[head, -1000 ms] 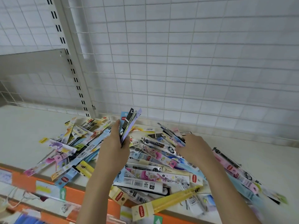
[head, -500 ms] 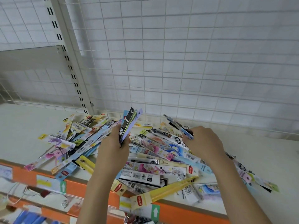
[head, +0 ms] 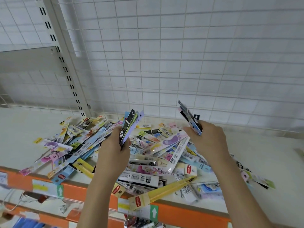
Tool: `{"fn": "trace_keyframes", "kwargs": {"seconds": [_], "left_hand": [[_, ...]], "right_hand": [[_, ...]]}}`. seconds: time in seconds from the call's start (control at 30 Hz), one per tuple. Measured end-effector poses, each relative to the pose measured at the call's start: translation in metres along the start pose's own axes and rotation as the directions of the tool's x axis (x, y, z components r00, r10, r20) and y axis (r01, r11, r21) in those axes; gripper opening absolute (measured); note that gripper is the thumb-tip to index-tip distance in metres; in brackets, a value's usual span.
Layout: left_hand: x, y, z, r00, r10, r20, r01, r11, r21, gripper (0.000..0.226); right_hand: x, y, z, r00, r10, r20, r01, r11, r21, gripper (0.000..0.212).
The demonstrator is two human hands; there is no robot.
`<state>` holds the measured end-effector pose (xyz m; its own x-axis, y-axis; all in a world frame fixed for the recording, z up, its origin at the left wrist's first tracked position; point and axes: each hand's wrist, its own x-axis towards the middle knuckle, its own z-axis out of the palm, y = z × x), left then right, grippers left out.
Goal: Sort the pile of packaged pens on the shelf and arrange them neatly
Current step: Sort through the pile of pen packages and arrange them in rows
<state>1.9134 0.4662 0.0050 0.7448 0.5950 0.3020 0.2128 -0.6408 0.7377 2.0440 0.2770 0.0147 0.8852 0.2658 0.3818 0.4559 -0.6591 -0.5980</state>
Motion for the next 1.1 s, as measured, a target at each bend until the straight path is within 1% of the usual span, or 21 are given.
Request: {"fn": "trace_keyframes", "kwargs": {"seconds": [0.07, 0.13, 0.33, 0.4, 0.5, 0.53, 0.57, 0.63, 0.67, 0.7, 0.8, 0.9, 1.0, 1.07, 1.1], "left_hand": [[0.0, 0.001, 0.0, 1.0, 0.003, -0.001, -0.003, 1.0, -0.004, 0.027], [-0.001, 0.002, 0.0, 1.0, 0.007, -0.004, -0.007, 1.0, -0.01, 0.025], [-0.001, 0.003, -0.001, 1.0, 0.013, -0.009, -0.013, 1.0, -0.002, 0.021], [0.0, 0.004, -0.001, 1.0, 0.012, -0.01, -0.012, 1.0, 0.005, 0.023], [0.0, 0.005, -0.001, 1.0, 0.016, -0.005, -0.016, 1.0, 0.005, 0.026], [0.0, 0.006, -0.001, 1.0, 0.017, -0.005, -0.017, 1.0, 0.004, 0.027], [0.0, 0.006, -0.002, 1.0, 0.018, -0.006, -0.018, 1.0, 0.003, 0.028], [0.0, 0.007, -0.002, 1.0, 0.013, -0.011, -0.013, 1.0, -0.001, 0.032], [0.001, 0.007, -0.002, 1.0, 0.013, -0.013, -0.013, 1.0, -0.003, 0.035], [0.002, 0.007, -0.002, 1.0, 0.011, -0.015, -0.011, 1.0, -0.004, 0.037], [0.004, 0.007, -0.003, 1.0, -0.004, -0.015, 0.004, 1.0, 0.0, 0.039], [0.004, 0.007, -0.003, 1.0, 0.002, -0.024, -0.002, 1.0, -0.007, 0.038], [0.005, 0.008, -0.002, 0.999, 0.031, -0.02, -0.031, 0.999, 0.008, 0.031], [0.006, 0.01, -0.001, 0.999, 0.041, -0.002, -0.041, 0.999, 0.001, 0.024], [0.006, 0.012, 0.001, 0.999, 0.048, 0.01, -0.048, 0.999, -0.004, 0.02]], "right_hand": [[-0.001, -0.001, -0.002, 0.999, 0.028, -0.024, -0.025, 0.994, 0.104, 0.021], [-0.001, -0.003, -0.004, 0.997, 0.039, -0.069, -0.027, 0.986, 0.163, 0.019], [0.005, -0.014, -0.014, 0.981, -0.014, -0.193, 0.077, 0.943, 0.324, 0.012], [0.006, -0.018, -0.016, 0.98, -0.023, -0.199, 0.095, 0.927, 0.363, 0.022], [0.007, -0.022, -0.018, 0.983, -0.025, -0.18, 0.101, 0.9, 0.424, 0.044], [0.008, -0.023, -0.018, 0.986, -0.03, -0.167, 0.1, 0.897, 0.43, 0.047], [0.009, -0.023, -0.018, 0.987, -0.043, -0.156, 0.105, 0.903, 0.416, 0.045], [0.011, -0.022, -0.018, 0.986, -0.071, -0.148, 0.125, 0.912, 0.392, 0.024], [0.011, -0.021, -0.018, 0.986, -0.074, -0.147, 0.128, 0.904, 0.407, 0.012], [0.011, -0.021, -0.018, 0.987, -0.069, -0.145, 0.126, 0.892, 0.434, 0.006], [0.013, -0.019, -0.019, 0.988, -0.052, -0.147, 0.117, 0.87, 0.479, 0.005], [0.016, -0.019, -0.02, 0.983, -0.032, -0.179, 0.112, 0.884, 0.454, 0.009], [0.016, -0.021, -0.021, 0.977, -0.06, -0.205, 0.141, 0.901, 0.411, 0.014], [0.015, -0.024, -0.021, 0.98, -0.071, -0.184, 0.142, 0.902, 0.408, 0.017], [0.013, -0.024, -0.02, 0.984, -0.063, -0.168, 0.129, 0.901, 0.414, 0.022]]}}
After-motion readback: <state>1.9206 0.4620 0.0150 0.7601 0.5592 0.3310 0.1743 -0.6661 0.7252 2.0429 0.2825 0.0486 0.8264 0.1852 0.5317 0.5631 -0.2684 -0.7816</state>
